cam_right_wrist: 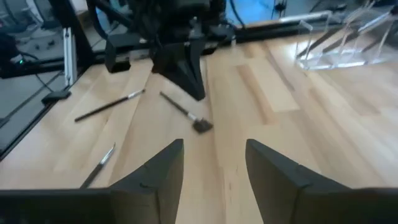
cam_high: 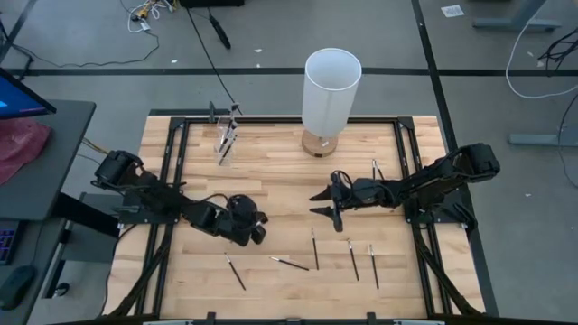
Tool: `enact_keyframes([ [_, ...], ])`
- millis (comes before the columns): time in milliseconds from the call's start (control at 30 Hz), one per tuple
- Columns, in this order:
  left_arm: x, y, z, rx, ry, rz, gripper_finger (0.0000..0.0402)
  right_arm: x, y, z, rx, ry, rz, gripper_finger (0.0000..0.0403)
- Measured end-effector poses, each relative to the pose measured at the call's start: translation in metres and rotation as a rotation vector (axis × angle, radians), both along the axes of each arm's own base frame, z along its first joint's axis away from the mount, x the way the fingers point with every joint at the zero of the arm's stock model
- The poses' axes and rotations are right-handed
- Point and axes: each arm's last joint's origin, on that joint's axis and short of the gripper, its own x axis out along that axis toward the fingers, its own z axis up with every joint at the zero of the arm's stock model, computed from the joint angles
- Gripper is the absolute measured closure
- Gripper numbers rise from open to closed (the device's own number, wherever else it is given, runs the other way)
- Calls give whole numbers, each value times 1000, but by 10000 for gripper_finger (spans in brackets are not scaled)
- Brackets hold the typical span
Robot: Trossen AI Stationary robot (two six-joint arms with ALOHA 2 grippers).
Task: Put items in baskets/containers
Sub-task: Put the black brow brush into the transparent organizer
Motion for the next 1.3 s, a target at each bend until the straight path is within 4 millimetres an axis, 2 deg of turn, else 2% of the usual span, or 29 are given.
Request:
enact_keyframes([
  [100,0,1,0,36,12,-18,401,0,0,-1,13,14,-4,227],
  [200,-1,-5,1,73,39,-99,382,0,0,-1,13,14,-4,227],
  [367,-8,-21,-1,110,55,-180,302,0,-1,-1,0,6,-17,227],
  [500,-21,-32,-6,149,30,-142,232,0,-2,0,-16,3,-56,227],
  [633,-36,-35,-17,205,38,-135,207,0,-2,1,-31,-15,-76,227],
  [767,-43,-37,-33,194,85,-166,225,1,-2,3,-29,-33,-77,227],
  [1000,-41,-40,-59,203,146,-181,268,1,-2,4,-28,-41,-78,227],
  [1100,-41,-40,-67,186,159,-158,307,1,-2,5,-24,-56,-79,227],
  [1200,-41,-43,-72,168,151,-146,369,2,-2,7,-20,-76,-79,227],
  [1300,-44,-45,-73,171,144,-142,386,2,-2,8,-22,-87,-78,227],
])
